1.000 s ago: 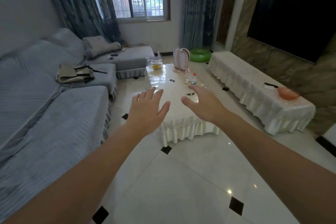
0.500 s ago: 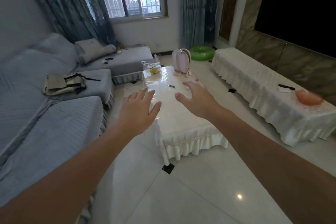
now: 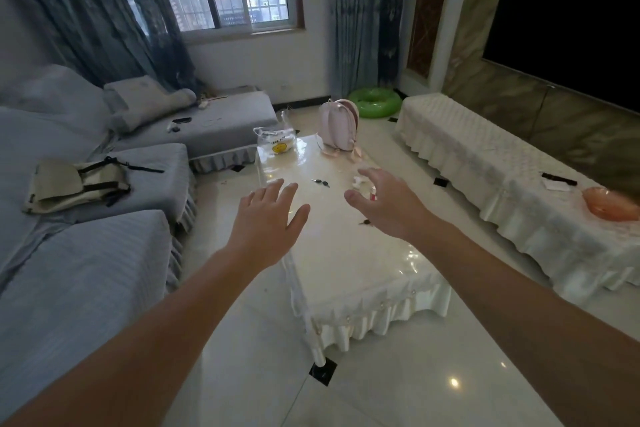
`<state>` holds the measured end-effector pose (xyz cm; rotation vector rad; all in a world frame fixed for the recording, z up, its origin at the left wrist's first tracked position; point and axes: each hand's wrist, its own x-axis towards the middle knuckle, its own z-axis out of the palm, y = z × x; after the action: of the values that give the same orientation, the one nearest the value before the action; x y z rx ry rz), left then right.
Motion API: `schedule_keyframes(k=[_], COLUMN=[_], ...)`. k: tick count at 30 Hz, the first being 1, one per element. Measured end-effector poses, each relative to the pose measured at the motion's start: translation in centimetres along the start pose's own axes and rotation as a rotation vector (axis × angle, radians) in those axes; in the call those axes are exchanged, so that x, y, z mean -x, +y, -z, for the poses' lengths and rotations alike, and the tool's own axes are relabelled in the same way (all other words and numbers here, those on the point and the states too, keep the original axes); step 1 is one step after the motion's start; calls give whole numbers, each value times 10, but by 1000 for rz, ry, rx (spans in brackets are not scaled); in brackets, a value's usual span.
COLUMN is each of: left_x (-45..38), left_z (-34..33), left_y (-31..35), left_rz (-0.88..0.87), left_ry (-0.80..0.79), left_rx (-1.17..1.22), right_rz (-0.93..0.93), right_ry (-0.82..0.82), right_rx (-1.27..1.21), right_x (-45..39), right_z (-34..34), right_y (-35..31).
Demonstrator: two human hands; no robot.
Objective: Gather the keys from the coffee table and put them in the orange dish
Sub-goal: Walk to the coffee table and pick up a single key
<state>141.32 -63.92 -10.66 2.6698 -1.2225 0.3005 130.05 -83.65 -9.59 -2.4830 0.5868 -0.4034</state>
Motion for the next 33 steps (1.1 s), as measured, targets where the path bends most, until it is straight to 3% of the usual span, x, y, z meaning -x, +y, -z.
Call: schedule_keyframes(k=[10, 16, 33], left_x=[-156, -220, -395], left_z=[-62, -106, -241], left_y=[-65, -71, -50], left_rz=[-118, -184, -119], left_ry=[-67, -117, -362], left_rx=[87, 126, 92], right_rz=[-197, -260, -367], right_ry=[29, 48, -121], right_rx=[7, 21, -91], right_x=[-133, -191, -370], right_z=[-57, -74, -139], right_y=[15, 51, 197])
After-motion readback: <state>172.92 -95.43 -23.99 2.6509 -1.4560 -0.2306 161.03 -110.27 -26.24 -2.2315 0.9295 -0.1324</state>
